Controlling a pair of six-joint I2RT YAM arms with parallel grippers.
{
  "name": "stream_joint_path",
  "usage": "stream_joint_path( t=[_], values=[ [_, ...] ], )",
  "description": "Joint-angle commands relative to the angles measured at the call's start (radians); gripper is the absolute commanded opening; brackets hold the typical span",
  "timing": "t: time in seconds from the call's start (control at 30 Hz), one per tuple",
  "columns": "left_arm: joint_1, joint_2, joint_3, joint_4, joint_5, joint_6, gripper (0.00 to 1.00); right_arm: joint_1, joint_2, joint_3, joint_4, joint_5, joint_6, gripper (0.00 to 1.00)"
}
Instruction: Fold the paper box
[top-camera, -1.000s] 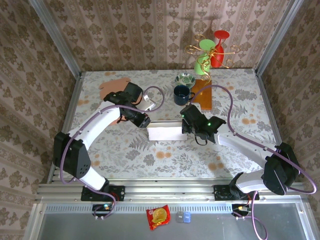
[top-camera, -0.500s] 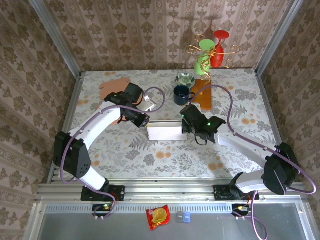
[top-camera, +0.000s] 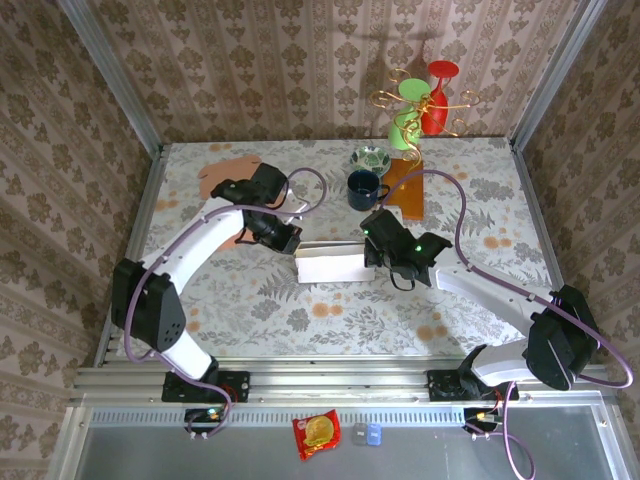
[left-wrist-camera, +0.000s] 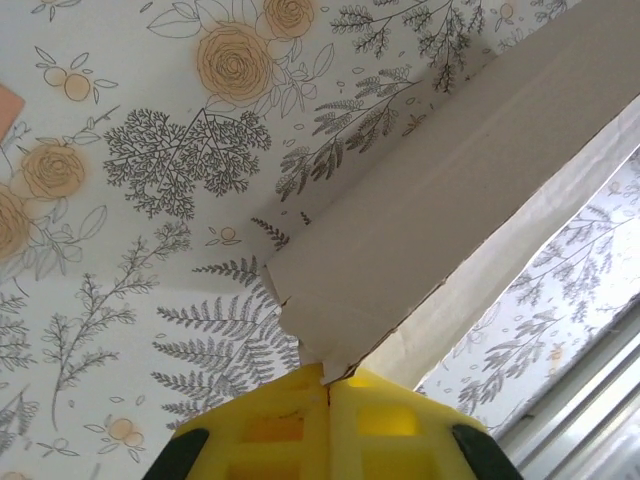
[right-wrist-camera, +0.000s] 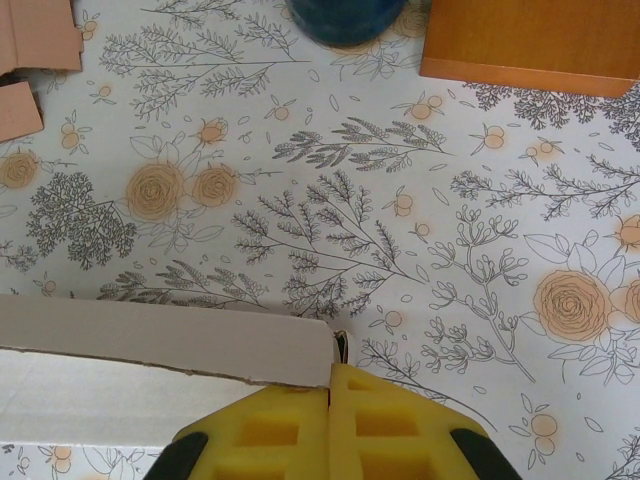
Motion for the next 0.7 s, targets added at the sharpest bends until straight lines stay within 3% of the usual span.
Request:
stream_joint_path(
  t=[0.0,0.43,0.67],
  values=[
    [-0.007,0.017,0.043,-0.05,0.072,-0.109,0.03,0.012,0.016,-0.02,-0.099,-0.037,0.015,0.0],
    [0.004,0.093,0.155,-0.166,0.095,-0.164,0.03,0.012,0.04,-0.02,-0.1,-0.032,0.017,0.0],
    [-0.005,0.042,0.11,-0.13,0.022,-0.138,0.14,0.011,0.038,-0.02,-0.101,-0.034,0.022,0.0]
  ],
)
